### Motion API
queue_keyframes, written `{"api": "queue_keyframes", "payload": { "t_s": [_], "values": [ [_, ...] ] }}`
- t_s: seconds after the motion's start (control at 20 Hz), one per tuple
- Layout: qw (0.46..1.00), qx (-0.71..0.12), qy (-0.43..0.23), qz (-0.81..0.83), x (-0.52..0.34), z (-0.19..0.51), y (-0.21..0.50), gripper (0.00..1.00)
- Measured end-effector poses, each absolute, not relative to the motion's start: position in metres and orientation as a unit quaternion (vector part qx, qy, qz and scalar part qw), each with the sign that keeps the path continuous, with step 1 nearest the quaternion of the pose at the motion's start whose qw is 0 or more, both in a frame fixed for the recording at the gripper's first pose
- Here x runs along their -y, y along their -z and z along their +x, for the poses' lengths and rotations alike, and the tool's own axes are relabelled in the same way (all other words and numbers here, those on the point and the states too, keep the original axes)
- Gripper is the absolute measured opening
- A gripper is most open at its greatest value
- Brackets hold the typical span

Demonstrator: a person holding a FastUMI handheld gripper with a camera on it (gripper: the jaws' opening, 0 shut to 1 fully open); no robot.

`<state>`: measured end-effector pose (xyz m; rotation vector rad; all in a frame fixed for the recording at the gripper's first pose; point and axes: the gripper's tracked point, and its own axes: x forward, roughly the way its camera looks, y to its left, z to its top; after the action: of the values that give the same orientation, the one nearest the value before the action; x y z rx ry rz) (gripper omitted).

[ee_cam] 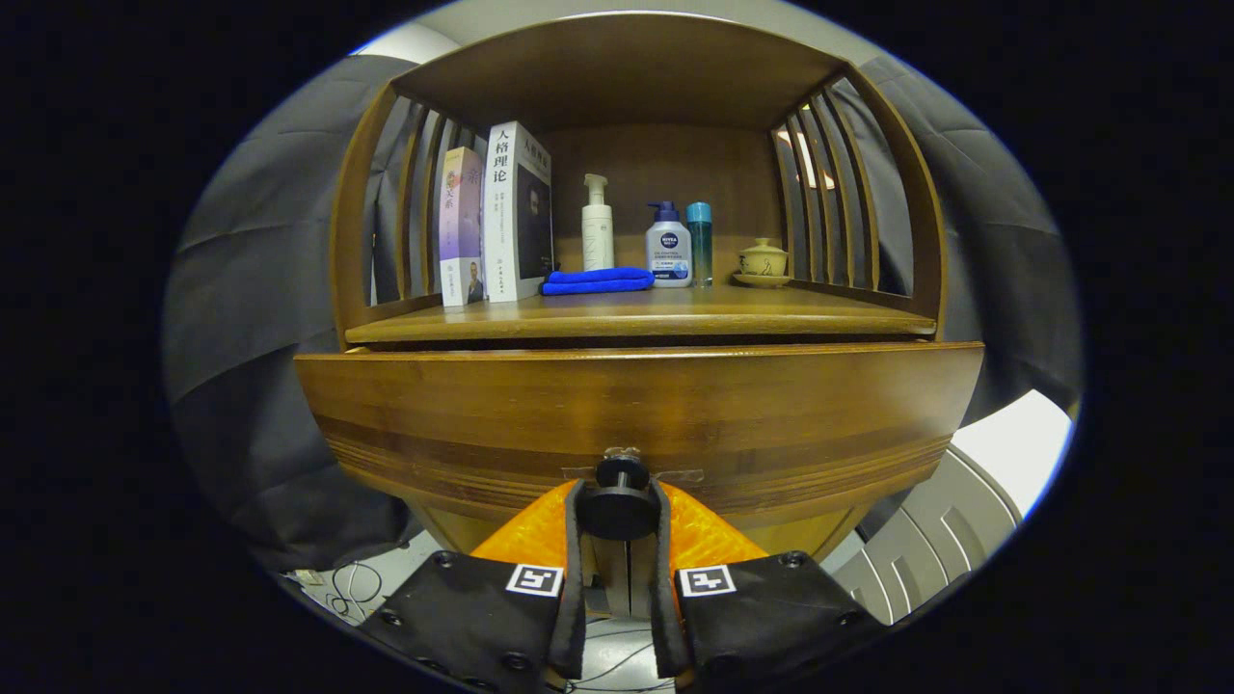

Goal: Pull open the drawer, take out the items inside it, and place them on the countertop above the cabinet.

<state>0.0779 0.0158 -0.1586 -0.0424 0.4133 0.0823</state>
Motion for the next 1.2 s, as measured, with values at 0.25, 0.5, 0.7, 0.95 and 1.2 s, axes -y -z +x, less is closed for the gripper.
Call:
{"api": "queue_keyframes", "payload": {
  "t_s": [0.25,0.5,0.7,0.95,1.2],
  "values": [
    [0.977,-0.206,-0.048,-0.023,-0.015,0.049,0.155,0.3],
    [0.978,-0.202,-0.054,-0.023,-0.014,0.026,0.153,0.3],
    [0.977,-0.206,-0.06,-0.02,-0.013,0.005,0.153,0.3],
    [0.977,-0.202,-0.067,-0.024,-0.012,-0.018,0.155,0.3],
    [0.975,-0.208,-0.073,-0.028,-0.012,-0.034,0.152,0.3]
  ]
}}
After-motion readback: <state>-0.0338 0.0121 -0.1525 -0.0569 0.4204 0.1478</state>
